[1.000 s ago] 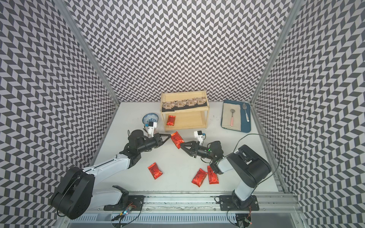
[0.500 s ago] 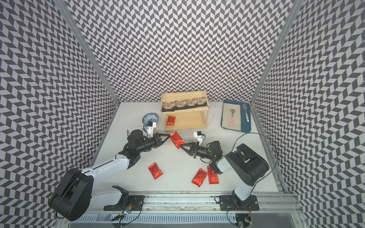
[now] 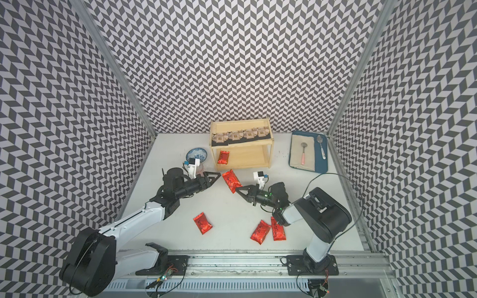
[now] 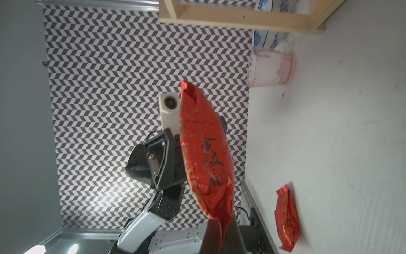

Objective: Place the tea bags on the shelf by color
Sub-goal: Pick up the tea bag from the center of the board, then place the tea bag on the shelf.

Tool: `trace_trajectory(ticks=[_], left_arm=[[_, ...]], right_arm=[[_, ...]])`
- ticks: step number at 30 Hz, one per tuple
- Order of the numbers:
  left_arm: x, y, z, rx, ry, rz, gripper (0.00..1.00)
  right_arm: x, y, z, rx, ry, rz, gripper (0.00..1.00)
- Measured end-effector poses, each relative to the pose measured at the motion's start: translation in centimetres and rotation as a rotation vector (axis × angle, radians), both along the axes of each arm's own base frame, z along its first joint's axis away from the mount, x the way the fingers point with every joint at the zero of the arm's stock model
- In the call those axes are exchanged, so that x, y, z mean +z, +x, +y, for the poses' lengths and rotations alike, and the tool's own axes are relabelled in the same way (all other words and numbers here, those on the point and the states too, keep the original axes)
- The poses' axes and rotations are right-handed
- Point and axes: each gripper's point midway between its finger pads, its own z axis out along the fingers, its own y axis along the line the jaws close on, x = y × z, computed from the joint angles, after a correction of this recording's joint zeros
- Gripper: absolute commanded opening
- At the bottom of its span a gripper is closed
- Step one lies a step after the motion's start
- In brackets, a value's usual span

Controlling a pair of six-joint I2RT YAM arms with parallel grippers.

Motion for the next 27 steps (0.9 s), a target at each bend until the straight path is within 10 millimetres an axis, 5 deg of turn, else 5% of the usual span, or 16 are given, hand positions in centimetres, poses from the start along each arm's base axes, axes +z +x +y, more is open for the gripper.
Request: trace_trajectory(ticks=[5,13,18,27], left_arm=[[1.2,0.2,2.1,0.044,0.064,-0.037,0.78],[-0.8,-0.4,4.5,0.073,0.16,0.018,0.76],[-1.6,-0.8,4.8,0.06,0.176,0.044,0.76],[-1.6,-1.2,4.4,0.032,0.171,0.045,0.74]], right_arm=[[-0.6,4.2,0.4,-0.133,-0.041,0.018,0.0],[-5.9,10.6,1.1,-0.317,-0.127,0.148,0.0],[-7.8,13.9,1.3,-0.4,-0.159,0.188,0.0],[-8.2,18.2,1.9,-0.487,-0.204,0.231,0.0]])
